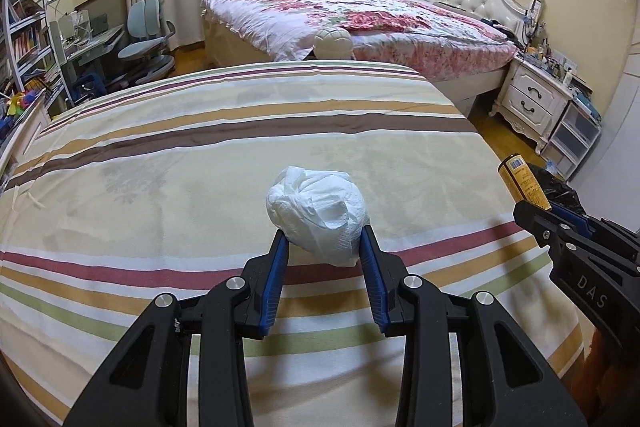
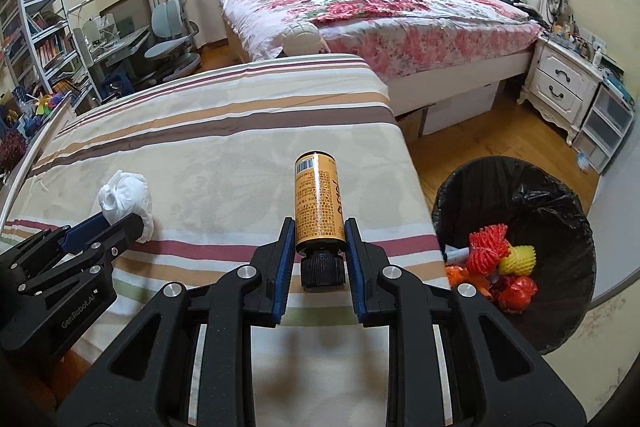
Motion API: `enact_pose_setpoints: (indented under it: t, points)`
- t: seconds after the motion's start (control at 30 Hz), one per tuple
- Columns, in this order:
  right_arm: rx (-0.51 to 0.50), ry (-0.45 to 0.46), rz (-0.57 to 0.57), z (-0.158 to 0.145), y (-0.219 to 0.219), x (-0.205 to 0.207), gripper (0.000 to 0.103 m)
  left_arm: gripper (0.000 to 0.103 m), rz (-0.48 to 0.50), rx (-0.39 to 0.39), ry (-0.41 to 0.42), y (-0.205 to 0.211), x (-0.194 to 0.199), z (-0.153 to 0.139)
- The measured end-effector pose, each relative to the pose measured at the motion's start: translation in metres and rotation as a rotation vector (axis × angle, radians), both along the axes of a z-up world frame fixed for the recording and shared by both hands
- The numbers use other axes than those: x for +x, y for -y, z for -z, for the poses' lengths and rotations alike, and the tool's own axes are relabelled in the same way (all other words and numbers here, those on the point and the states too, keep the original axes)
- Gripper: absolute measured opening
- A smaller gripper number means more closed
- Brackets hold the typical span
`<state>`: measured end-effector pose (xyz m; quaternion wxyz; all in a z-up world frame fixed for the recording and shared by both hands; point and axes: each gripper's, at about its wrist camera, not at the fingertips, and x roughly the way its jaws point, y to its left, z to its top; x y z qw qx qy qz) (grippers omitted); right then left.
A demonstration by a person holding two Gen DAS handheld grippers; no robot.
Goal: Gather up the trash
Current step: 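Carry the white cloth and amber bottle over the black bin with both tools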
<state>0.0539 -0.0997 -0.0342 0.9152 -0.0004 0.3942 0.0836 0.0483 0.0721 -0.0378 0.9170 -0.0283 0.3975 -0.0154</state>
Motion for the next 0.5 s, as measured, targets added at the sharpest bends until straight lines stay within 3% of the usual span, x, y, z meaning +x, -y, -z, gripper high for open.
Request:
enact_pose_setpoints:
  t: [0.5]
  points:
    - [0.02, 0.023, 0.179, -0.002, 0.089, -0.003, 0.024, 0.037, 0.147, 0.018, 0.026, 0.075, 0.014, -0.01]
